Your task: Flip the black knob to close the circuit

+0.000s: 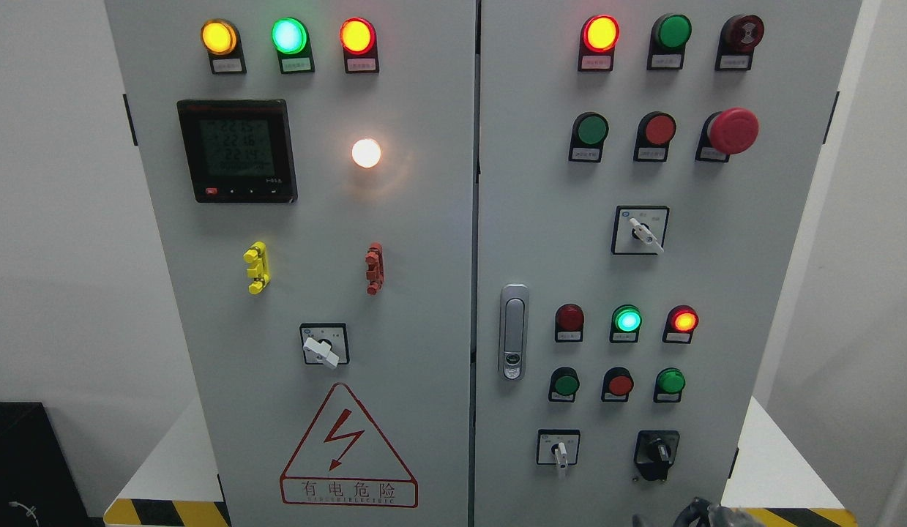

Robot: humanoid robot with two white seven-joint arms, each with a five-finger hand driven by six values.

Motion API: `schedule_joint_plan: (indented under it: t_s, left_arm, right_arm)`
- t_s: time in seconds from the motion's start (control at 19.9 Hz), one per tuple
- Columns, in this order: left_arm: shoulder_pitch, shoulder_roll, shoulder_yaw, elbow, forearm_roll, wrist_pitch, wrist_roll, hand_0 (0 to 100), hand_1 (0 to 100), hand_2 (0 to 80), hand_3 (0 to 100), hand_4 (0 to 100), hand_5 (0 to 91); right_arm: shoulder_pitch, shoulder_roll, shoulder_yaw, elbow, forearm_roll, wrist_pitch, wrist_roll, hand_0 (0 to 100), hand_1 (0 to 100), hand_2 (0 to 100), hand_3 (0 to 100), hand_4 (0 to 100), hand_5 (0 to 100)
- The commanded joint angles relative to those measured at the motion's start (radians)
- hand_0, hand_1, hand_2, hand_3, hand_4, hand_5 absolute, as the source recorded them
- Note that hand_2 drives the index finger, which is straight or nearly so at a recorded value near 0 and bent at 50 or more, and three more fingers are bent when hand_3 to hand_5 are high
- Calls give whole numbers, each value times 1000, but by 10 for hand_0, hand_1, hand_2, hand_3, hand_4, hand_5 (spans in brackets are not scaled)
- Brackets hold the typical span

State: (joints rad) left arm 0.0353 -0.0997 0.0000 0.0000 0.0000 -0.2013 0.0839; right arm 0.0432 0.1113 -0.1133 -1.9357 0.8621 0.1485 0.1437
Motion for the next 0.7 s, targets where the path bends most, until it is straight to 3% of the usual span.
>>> schedule_joint_plan:
  t_s: [0.0,0.2,0.3,0.35,0.4,0.55,0.65]
  left_arm:
    - [0,0,-20,23,-21,0,0,0,0,0,0,0,0]
    - [0,0,-20,21,-21,0,0,0,0,0,0,0,0]
    - [0,0,-20,21,-21,0,0,0,0,0,0,0,0]
    - [0,0,-20,21,-21,0,0,0,0,0,0,0,0]
    - [0,0,-20,23,-21,0,0,0,0,0,0,0,0]
    - [0,0,-20,21,-21,0,0,0,0,0,0,0,0]
    - [0,0,-20,21,-21,0,0,0,0,0,0,0,0]
  right_arm:
    - [130,10,-19,-85,-381,-96,-18,0,123,382,698,590,469]
    - [225,7,-22,-86,-647,-208,-16,0,125,244,477,421,274]
    - [260,7,-22,-83,-791,-259,-4,0,125,222,430,382,239]
    - [276,7,-20,-80,-851,-288,14,0,116,154,296,254,124]
    - [285,5,-20,-74,-894,-311,45,0,115,103,223,161,0]
    - [303,7,-20,-52,-942,-323,108,0,112,0,98,11,0]
    - [305,7,-14,-34,-962,-342,135,0,96,0,0,0,0]
